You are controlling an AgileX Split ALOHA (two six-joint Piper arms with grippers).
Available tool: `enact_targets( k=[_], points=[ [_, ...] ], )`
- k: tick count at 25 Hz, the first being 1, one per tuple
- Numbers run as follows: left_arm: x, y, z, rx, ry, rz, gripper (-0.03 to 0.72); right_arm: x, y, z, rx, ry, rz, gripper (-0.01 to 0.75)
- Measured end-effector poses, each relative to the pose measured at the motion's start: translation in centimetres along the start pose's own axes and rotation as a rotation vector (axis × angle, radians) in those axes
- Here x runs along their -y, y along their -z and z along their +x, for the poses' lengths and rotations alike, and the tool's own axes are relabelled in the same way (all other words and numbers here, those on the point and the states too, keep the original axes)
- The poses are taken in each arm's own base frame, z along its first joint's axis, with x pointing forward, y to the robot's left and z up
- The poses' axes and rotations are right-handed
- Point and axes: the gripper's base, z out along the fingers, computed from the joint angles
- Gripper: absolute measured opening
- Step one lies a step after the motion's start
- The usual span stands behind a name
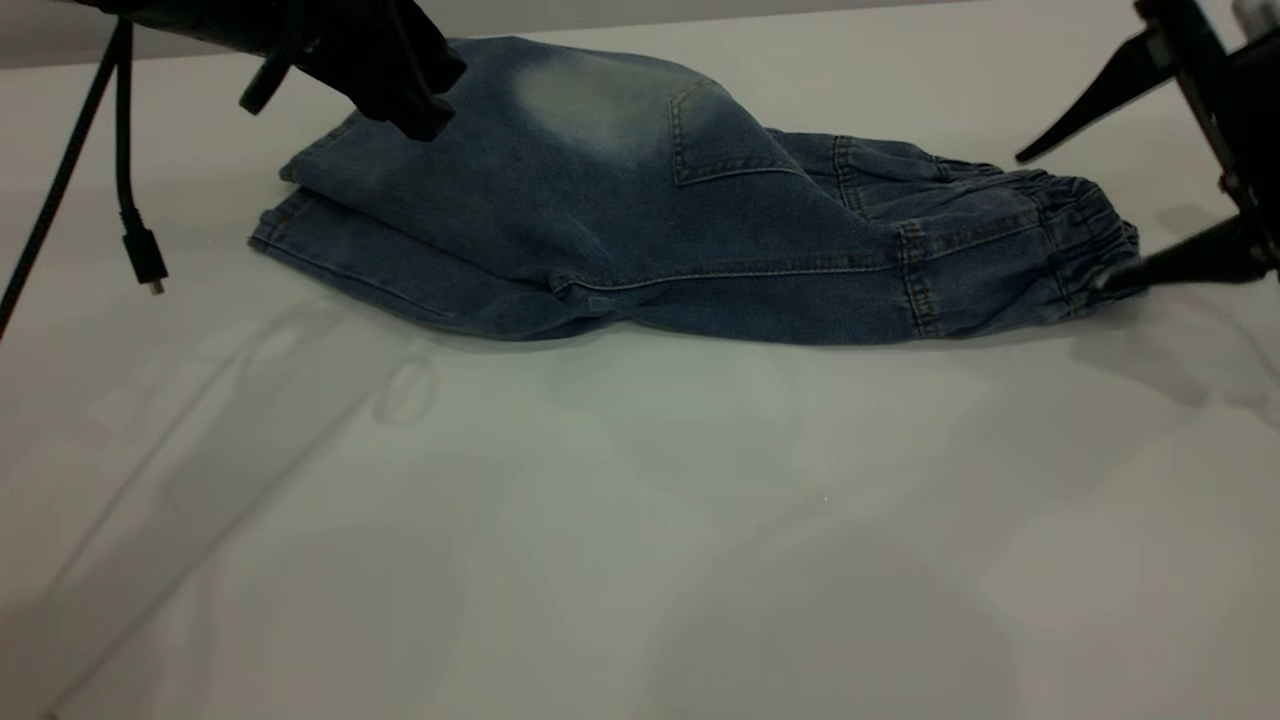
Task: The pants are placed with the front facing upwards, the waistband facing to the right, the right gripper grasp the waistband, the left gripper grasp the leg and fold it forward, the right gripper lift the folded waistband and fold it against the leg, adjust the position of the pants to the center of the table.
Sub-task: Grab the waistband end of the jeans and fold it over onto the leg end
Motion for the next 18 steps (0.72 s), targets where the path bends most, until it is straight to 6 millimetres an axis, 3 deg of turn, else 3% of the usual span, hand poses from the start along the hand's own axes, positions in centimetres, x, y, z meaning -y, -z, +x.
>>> enact_targets(
  k=[10,18],
  points=[
    [0.0,0.0,0.0,-0.003,0.002,0.002,0.384,-1.7,-0.2,-1.9,0.005,-0.046,-0.027,0.591],
    [0.0,0.0,0.0,-0.004,0.003,0.003,0.384,-1.1,-1.1,-2.5,-0.022,-0.126,-0.008,0.591]
  ],
)
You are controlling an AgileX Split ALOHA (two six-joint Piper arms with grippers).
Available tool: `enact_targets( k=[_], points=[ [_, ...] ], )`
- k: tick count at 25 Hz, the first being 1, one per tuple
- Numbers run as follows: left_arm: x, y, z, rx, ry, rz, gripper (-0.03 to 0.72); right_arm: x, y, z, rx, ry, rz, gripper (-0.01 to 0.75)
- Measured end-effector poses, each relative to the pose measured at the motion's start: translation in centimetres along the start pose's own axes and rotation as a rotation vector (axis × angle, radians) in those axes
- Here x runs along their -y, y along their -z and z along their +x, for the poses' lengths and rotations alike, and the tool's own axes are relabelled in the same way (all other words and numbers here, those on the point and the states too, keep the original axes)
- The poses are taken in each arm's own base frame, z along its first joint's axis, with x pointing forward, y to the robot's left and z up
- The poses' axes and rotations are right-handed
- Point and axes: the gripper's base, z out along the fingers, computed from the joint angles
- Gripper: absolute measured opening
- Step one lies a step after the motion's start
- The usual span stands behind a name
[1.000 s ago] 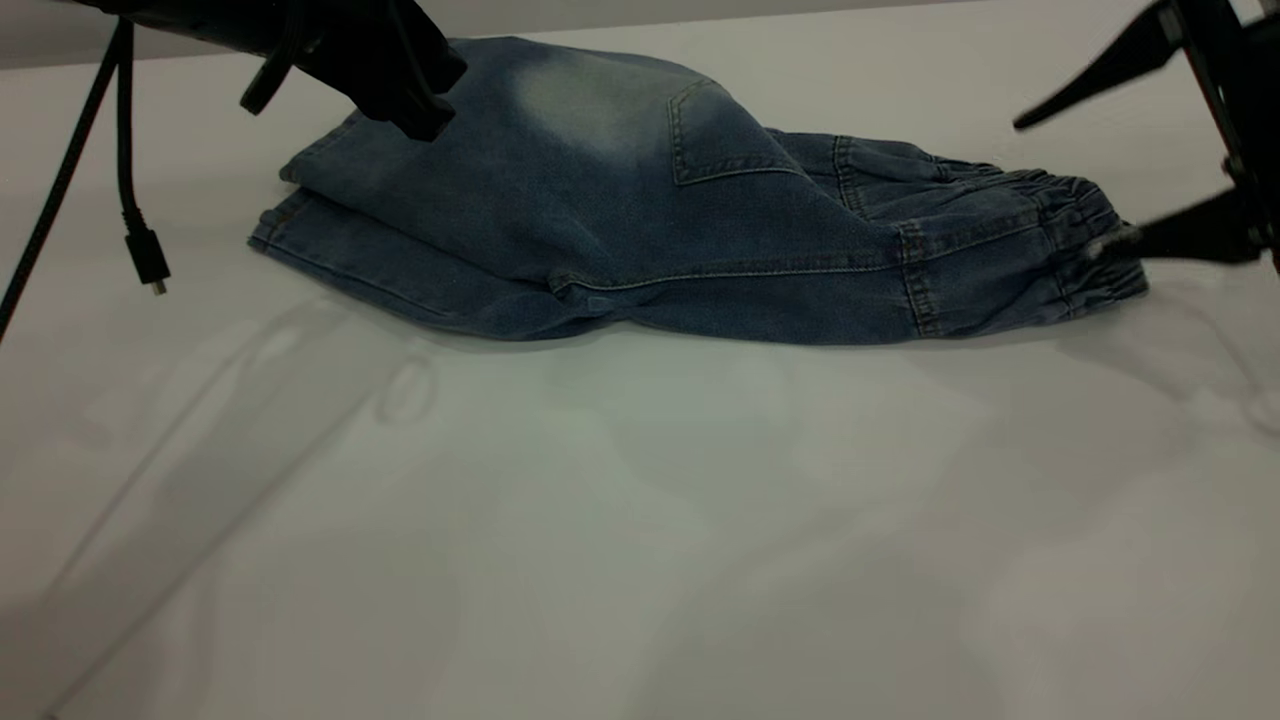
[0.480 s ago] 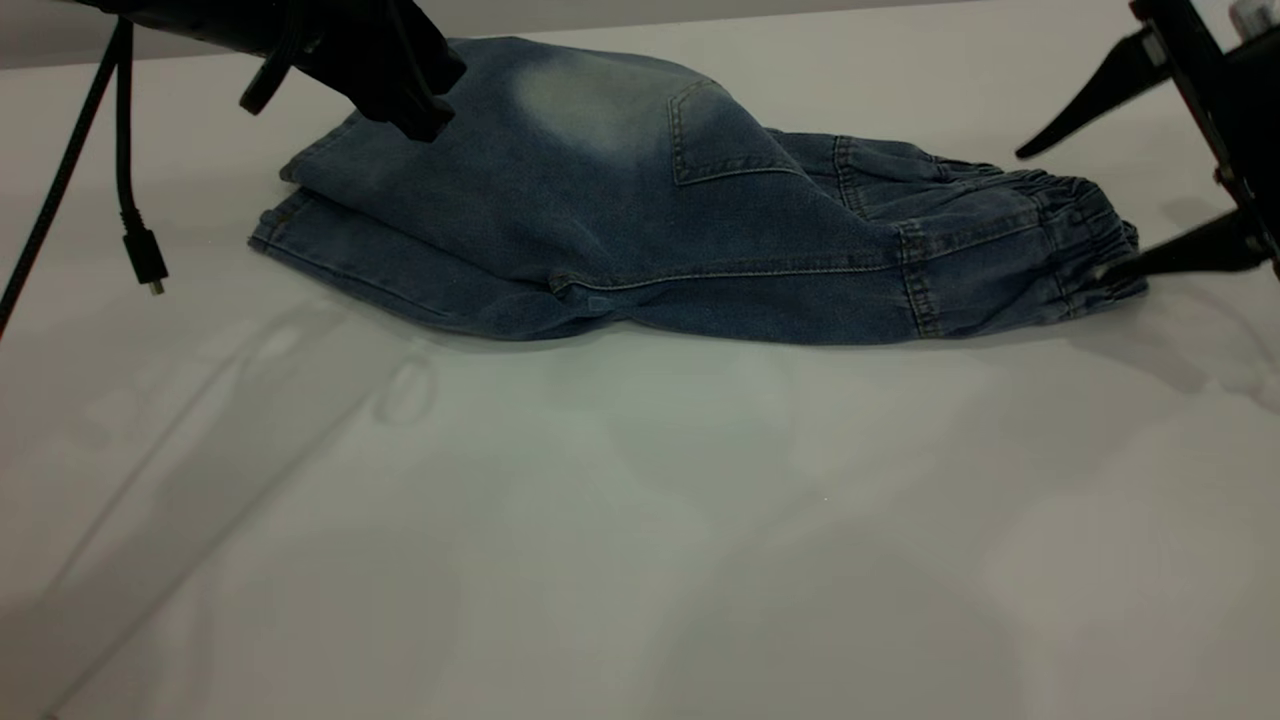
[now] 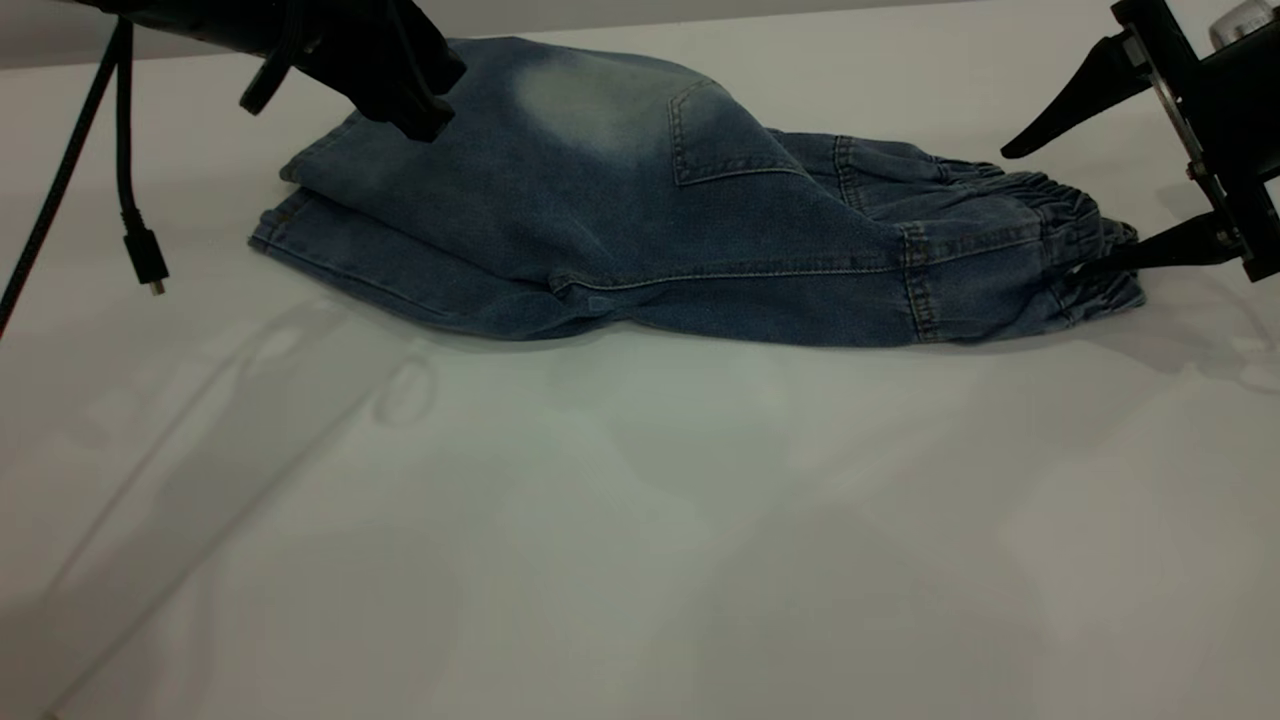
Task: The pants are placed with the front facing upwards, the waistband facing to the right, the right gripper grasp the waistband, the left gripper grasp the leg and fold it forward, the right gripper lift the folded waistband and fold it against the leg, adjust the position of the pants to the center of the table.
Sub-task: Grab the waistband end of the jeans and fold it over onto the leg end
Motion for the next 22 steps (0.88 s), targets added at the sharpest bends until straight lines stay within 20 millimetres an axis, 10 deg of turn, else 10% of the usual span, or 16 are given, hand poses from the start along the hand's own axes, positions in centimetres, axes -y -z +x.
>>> enact_targets(
  k=[22],
  points=[
    [0.0,0.0,0.0,-0.001,0.000,0.001,0.384,1.7,-0.6,-0.2,-0.022,-0.042,0.118,0.510]
  ],
)
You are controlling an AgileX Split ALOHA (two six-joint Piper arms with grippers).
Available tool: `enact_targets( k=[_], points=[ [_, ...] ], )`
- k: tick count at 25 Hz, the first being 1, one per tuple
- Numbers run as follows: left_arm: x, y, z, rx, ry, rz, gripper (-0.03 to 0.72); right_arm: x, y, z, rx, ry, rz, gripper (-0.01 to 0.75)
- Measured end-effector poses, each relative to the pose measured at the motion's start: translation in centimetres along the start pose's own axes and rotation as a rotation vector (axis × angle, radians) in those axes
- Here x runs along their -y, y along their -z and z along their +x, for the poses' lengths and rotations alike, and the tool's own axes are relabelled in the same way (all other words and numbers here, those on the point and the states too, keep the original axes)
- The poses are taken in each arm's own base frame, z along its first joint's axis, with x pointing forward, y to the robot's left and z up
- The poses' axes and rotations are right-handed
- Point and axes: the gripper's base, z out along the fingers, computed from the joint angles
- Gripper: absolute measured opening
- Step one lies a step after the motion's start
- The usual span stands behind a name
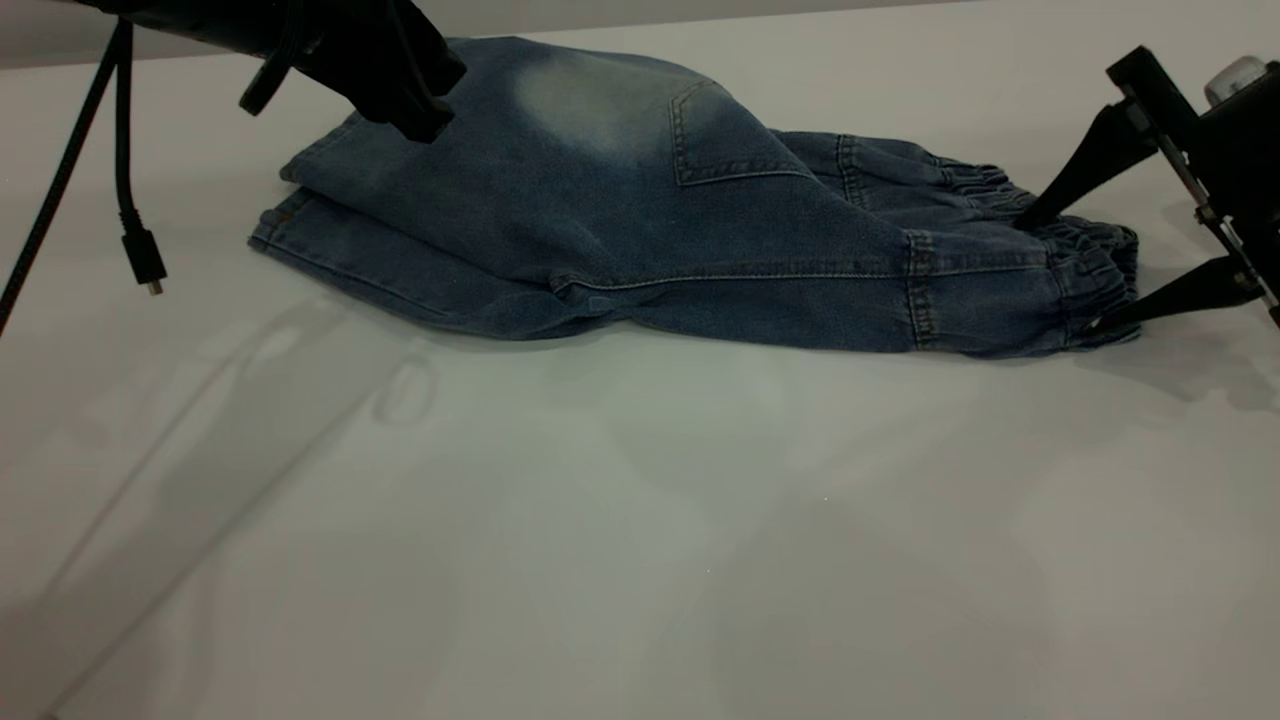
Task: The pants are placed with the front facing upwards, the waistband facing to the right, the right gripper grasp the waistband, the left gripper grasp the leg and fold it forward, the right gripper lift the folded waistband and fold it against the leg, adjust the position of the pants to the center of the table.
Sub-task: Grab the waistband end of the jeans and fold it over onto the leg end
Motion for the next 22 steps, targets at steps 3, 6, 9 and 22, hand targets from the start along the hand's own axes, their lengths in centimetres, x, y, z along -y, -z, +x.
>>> enact_targets(
  k=[3,6,9,22],
  points=[
    [0.0,0.0,0.0,-0.002,0.000,0.002,0.384,0.0,0.0,0.0,0.005,0.001,0.000,0.468],
    [0.1,0.0,0.1,-0.011,0.000,0.008,0.384,0.0,0.0,-0.2,0.017,0.001,0.001,0.378],
    [0.1,0.0,0.2,-0.018,0.000,0.013,0.384,0.0,0.0,-0.2,0.025,0.004,0.001,0.248],
    [5.2,-2.3,1.3,-0.077,-0.039,0.139,0.383,-1.5,1.9,0.5,0.090,0.211,-0.033,0.048]
  ],
)
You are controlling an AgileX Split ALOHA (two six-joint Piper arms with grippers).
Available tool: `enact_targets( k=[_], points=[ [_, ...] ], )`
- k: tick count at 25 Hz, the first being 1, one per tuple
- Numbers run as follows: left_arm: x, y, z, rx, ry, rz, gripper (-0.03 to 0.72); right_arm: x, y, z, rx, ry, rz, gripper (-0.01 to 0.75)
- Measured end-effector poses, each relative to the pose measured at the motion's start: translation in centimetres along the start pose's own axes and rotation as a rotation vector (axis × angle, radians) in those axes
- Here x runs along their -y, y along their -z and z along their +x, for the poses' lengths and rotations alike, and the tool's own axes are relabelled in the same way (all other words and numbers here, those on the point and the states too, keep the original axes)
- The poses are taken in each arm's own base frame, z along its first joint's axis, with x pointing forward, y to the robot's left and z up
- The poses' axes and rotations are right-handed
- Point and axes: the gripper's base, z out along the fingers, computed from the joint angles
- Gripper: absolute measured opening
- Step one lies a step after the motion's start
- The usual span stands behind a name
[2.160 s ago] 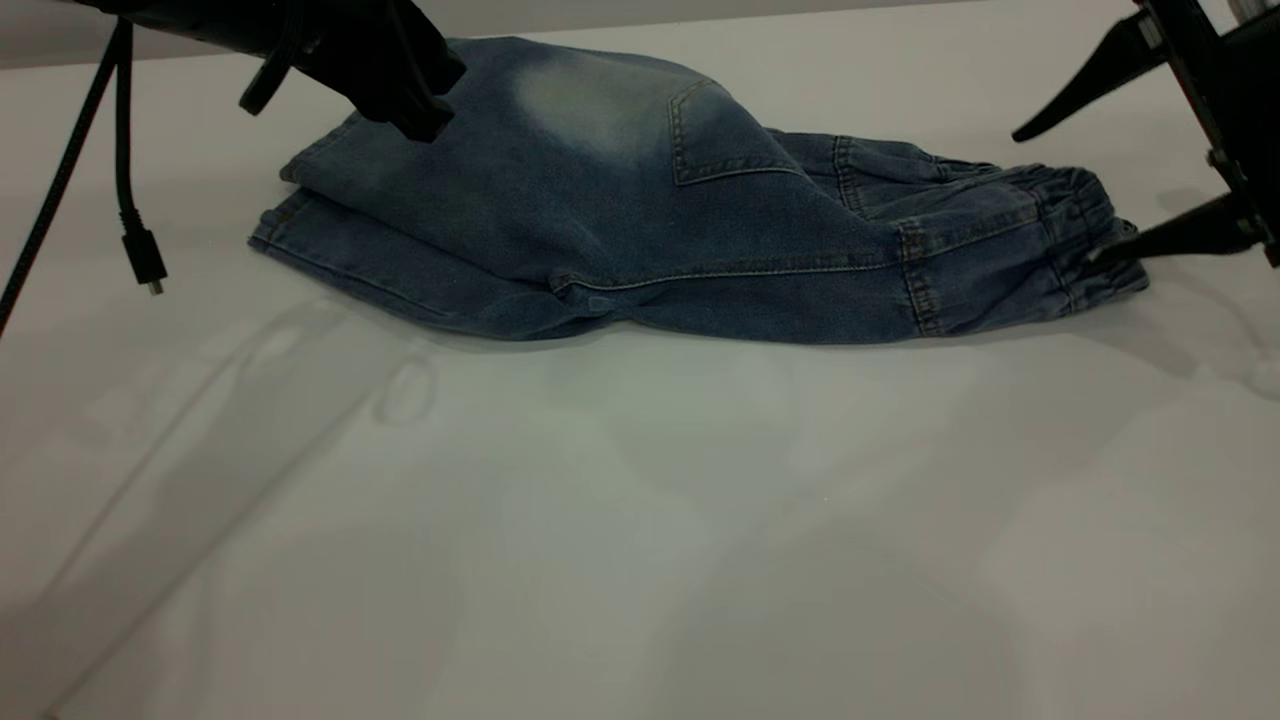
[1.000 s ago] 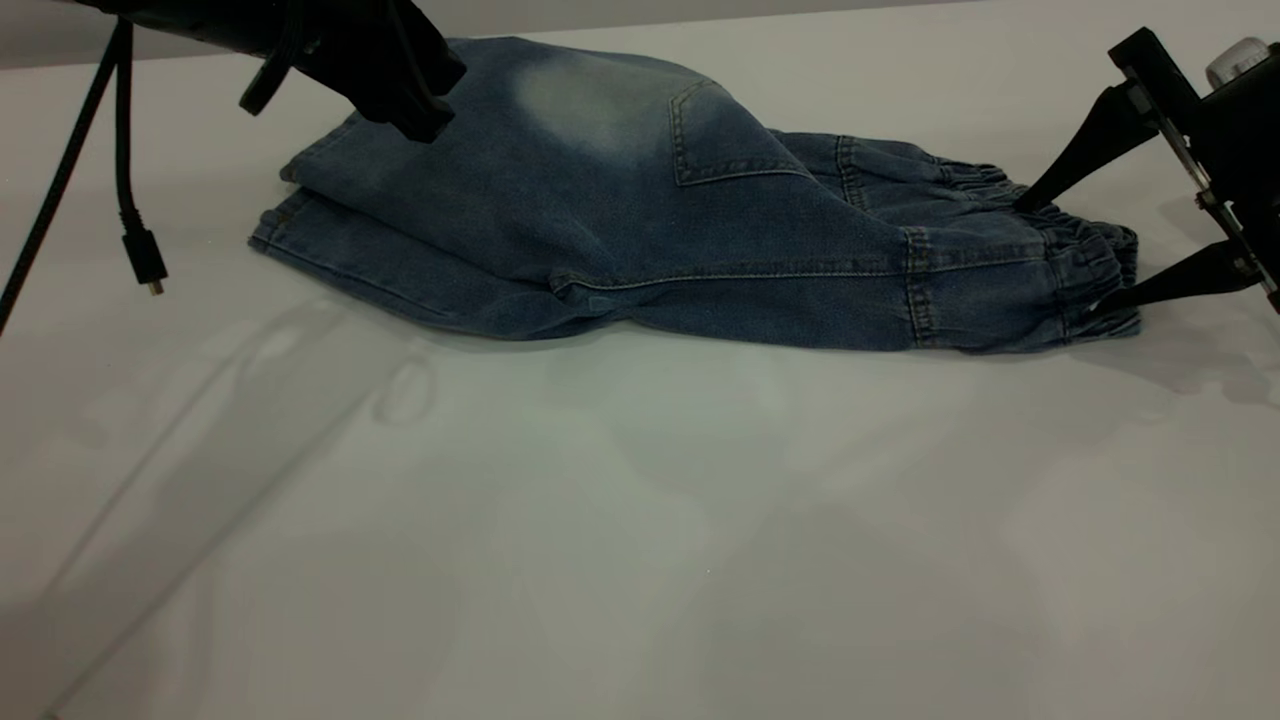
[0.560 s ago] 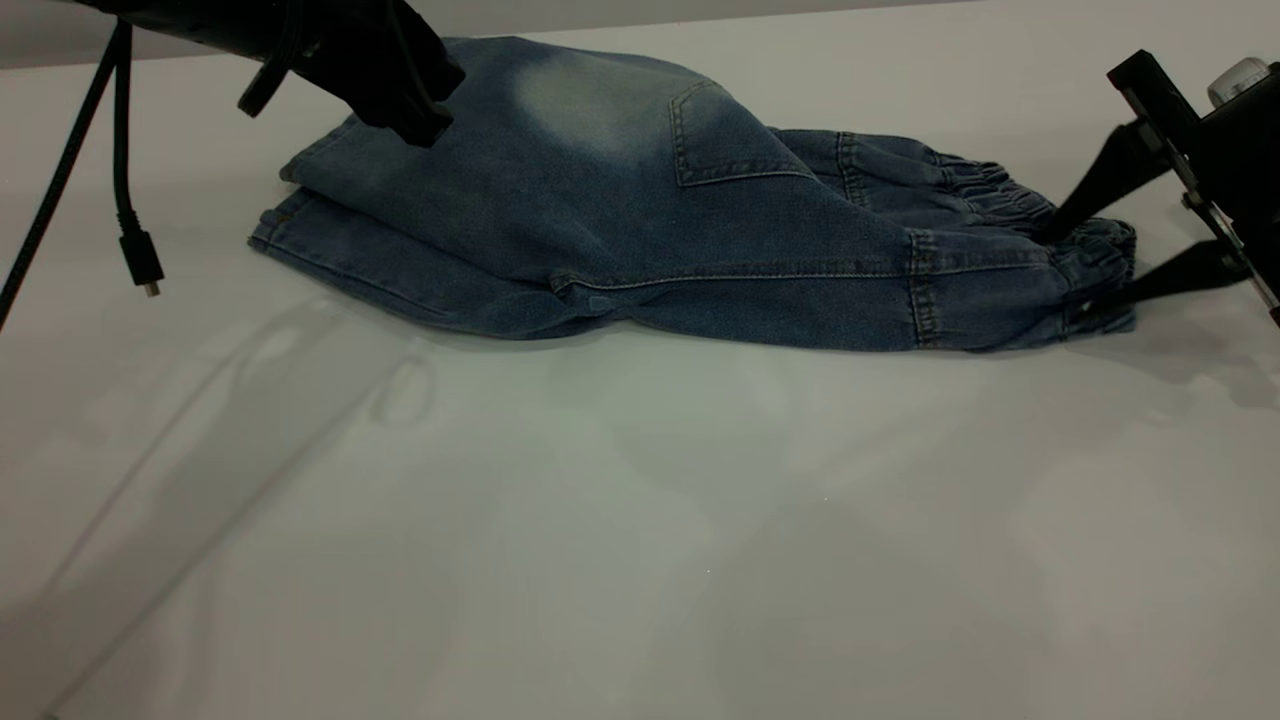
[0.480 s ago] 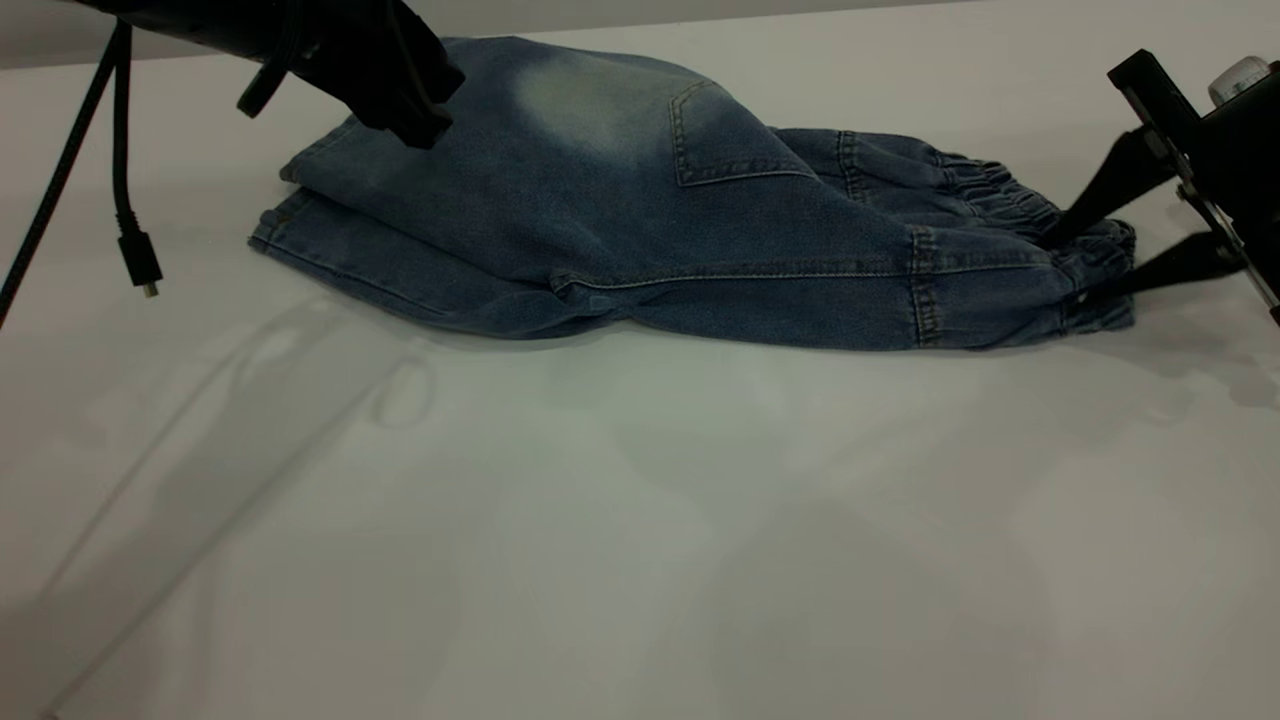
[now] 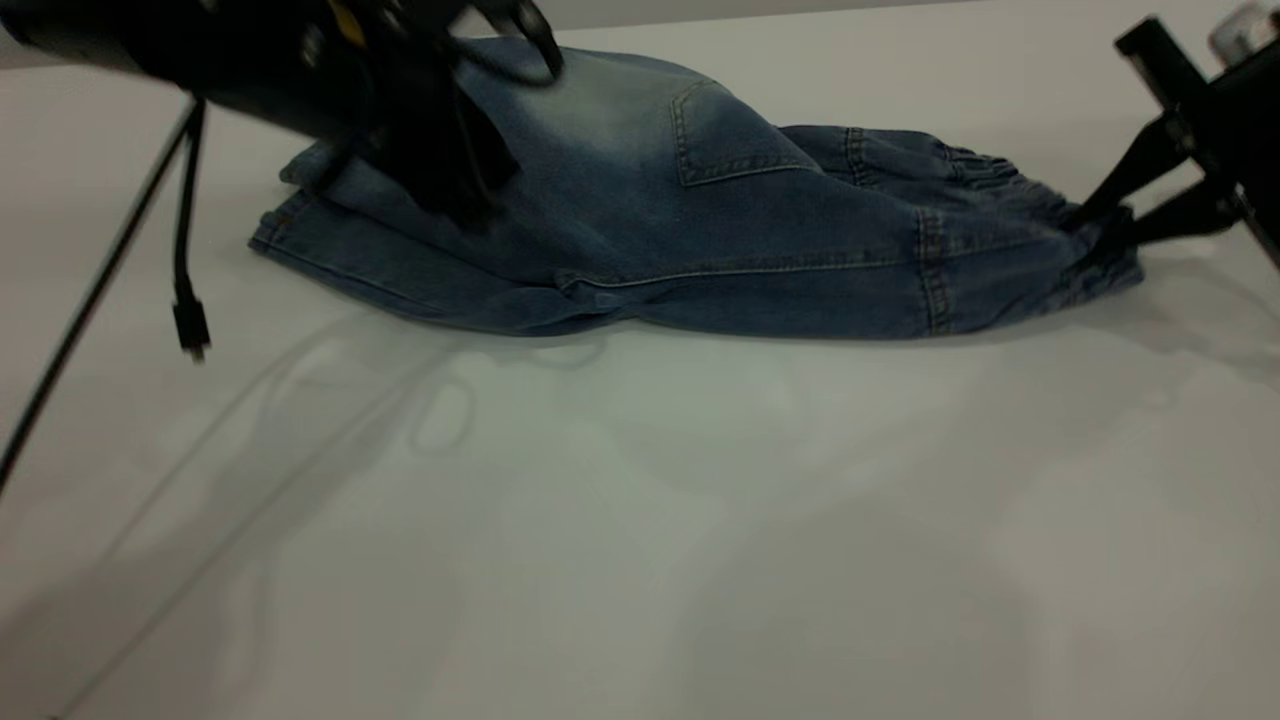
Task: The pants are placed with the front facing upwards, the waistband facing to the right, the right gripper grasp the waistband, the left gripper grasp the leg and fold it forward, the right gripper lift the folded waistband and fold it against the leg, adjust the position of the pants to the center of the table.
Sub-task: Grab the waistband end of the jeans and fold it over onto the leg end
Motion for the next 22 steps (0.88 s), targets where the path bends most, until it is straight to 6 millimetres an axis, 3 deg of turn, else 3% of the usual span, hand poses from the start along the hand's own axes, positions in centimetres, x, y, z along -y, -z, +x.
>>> enact_targets(
  k=[6,15,22],
  points=[
    [2.9,-1.7,0.7,-0.028,-0.026,0.063,0.353,-2.9,3.5,0.9,0.100,0.154,-0.069,0.048],
    [7.7,-2.1,-1.2,0.013,-0.082,0.140,0.323,-7.4,8.6,3.5,0.217,0.337,-0.273,0.048],
    [11.2,-1.8,-3.0,0.073,-0.115,0.186,0.323,-9.4,10.4,5.2,0.188,0.432,-0.455,0.048]
  ],
)
